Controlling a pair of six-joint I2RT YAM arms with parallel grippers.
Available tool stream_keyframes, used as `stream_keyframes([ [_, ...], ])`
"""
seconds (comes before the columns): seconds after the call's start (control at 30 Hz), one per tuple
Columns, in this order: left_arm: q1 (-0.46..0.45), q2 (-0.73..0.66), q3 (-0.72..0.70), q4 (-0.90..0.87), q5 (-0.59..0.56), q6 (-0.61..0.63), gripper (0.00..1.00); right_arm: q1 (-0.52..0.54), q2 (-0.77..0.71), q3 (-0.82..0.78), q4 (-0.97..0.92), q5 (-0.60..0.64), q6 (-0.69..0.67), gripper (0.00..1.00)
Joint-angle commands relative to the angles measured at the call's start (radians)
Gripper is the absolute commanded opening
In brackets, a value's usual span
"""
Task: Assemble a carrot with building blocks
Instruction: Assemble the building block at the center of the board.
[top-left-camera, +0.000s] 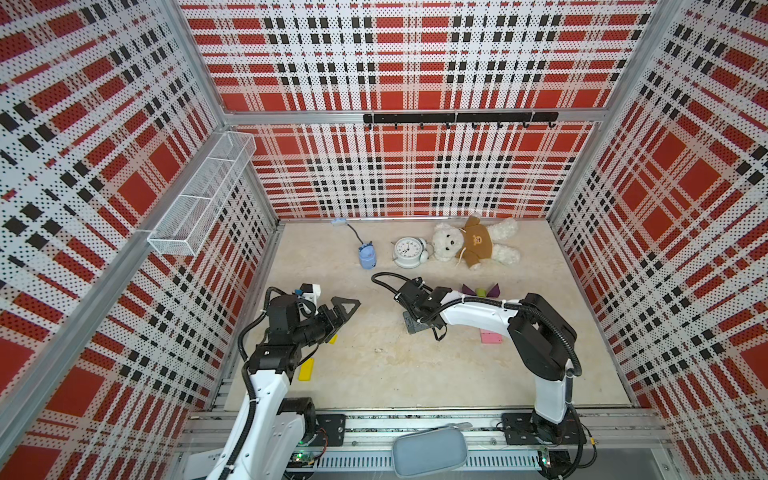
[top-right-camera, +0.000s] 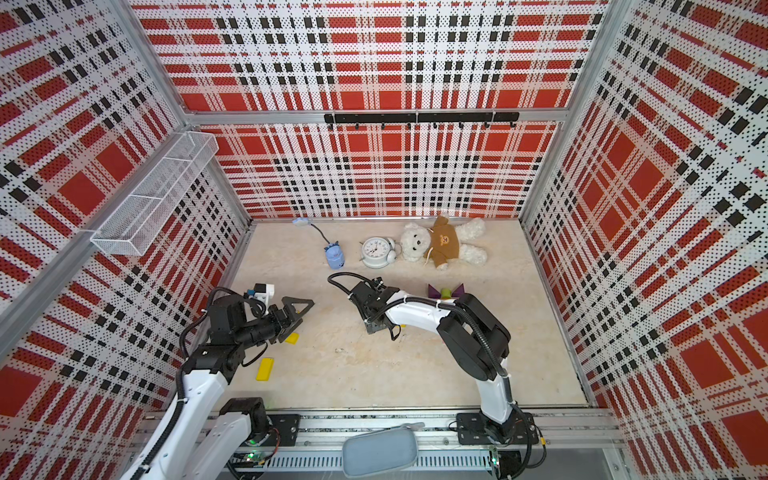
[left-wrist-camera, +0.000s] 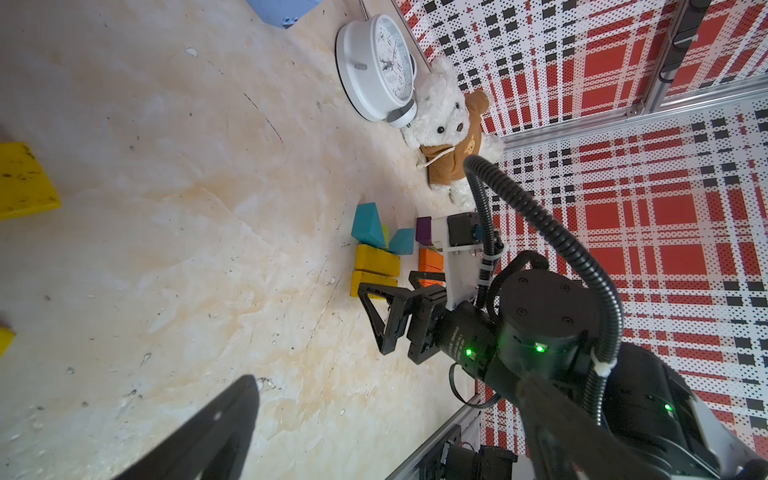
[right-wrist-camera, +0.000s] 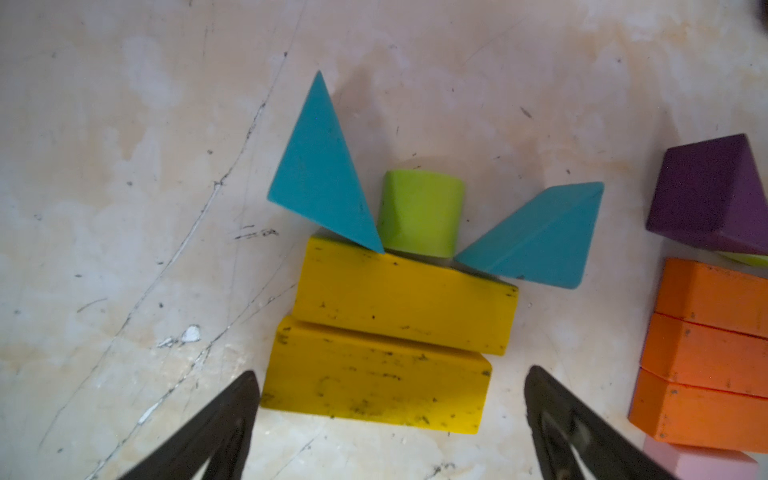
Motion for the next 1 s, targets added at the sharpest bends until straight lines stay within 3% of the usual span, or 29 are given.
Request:
stream_keyframes([
  [0.0, 0.005, -0.002, -0.010, 0.018, 0.006, -0.004, 0.99, 0.008, 0.033, 0.027, -0.004, 0.007, 0.001, 1.00],
  [0.8, 0.004, -0.002, -0.011, 0.017, 0.005, -0.004, 0.99, 0.004, 0.040, 0.044, -0.027, 0.016, -0.022, 1.00],
  [0.97, 0.015, 0.004, 0.001, 0.009, -0.018, 0.008, 1.00, 0.015, -0.031, 0.044, -0.030, -0.017, -0.037, 1.00],
])
